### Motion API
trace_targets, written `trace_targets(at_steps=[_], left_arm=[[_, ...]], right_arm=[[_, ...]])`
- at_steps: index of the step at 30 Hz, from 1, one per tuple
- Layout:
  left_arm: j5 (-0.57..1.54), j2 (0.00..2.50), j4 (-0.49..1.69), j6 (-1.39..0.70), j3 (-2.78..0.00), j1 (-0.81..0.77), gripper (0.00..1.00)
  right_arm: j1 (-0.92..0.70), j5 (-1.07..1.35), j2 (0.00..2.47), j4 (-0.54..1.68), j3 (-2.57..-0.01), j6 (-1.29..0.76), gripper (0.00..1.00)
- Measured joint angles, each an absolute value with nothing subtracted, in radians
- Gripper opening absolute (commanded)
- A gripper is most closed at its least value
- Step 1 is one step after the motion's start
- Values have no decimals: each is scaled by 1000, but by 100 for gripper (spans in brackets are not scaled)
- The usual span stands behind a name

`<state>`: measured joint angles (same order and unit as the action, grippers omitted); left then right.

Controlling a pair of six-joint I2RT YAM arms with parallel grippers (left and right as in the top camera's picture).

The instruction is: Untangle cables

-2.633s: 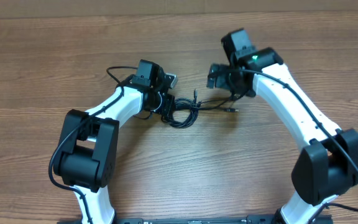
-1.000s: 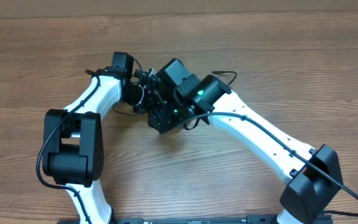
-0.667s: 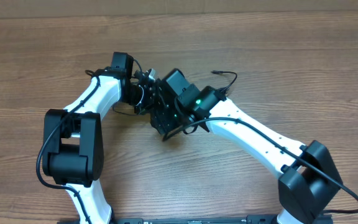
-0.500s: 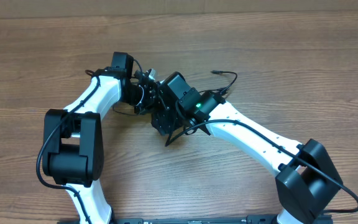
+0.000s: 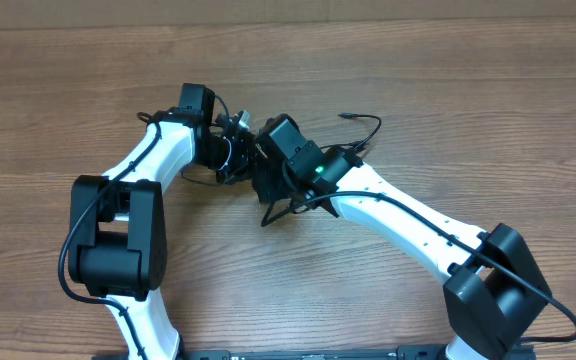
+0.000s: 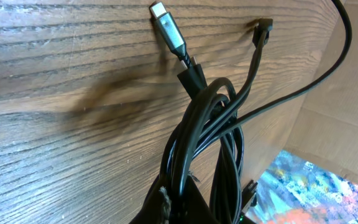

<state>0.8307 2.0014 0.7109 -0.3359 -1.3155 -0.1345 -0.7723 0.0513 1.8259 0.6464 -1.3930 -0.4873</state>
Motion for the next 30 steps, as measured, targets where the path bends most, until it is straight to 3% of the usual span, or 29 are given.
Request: trace_targets(at_steps=[1,8,16,30], left_arm=[[831,2001,711,-338,-1316,-134,4],[787,2001,702,-333,-1316,-134,4],[724,2001,704,-256,-1316,-135,4],[688,2001,780,-264,-1334,-134,4]], right_arm=[[-772,43,1826,633,-1393,-454,57],[-772,27,1826,620,-1393,-324,33],[-772,48,1826,676,-1393,-59,39],[-817,15,1708,660,-1376,158,46]])
